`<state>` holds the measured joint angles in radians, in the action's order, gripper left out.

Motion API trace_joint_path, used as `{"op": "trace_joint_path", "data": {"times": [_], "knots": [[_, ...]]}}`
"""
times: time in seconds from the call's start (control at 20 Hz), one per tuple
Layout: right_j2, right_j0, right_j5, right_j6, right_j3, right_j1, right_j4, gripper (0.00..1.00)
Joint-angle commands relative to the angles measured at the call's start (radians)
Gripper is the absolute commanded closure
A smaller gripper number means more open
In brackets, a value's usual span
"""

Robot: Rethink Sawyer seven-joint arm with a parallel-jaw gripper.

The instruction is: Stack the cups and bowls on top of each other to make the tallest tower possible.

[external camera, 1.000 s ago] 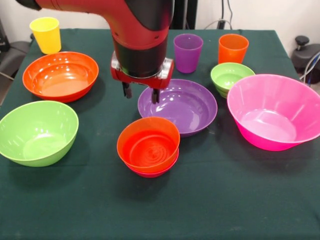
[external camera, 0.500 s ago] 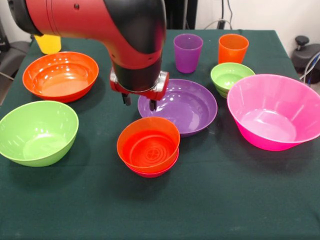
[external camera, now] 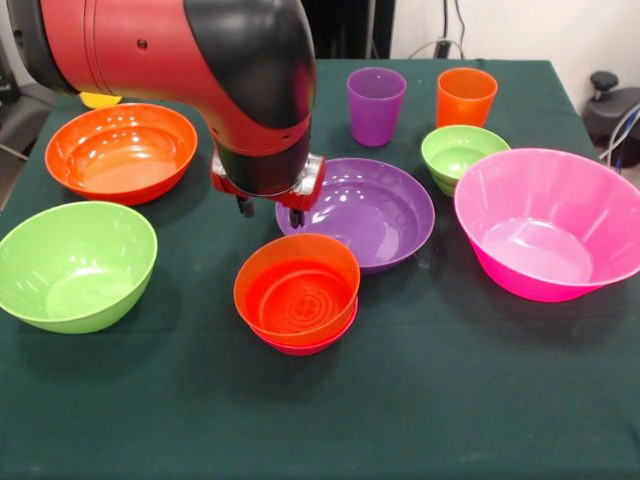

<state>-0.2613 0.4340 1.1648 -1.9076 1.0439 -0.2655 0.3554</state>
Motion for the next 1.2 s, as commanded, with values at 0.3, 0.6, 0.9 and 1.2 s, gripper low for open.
{"op": "trace_joint_path", "data": {"times": [0.3,0.6,0.9,1.2], "knots": [[-0.073,0.008,-0.085,0.291,-0.004,-0.004,0.095,1.00],[-0.075,0.010,-0.083,0.283,0.006,-0.007,0.095,1.00],[-0.069,0.010,-0.099,0.265,0.062,-0.030,0.095,1.00],[-0.065,0.019,-0.125,0.254,0.124,-0.058,0.093,1.00]]}}
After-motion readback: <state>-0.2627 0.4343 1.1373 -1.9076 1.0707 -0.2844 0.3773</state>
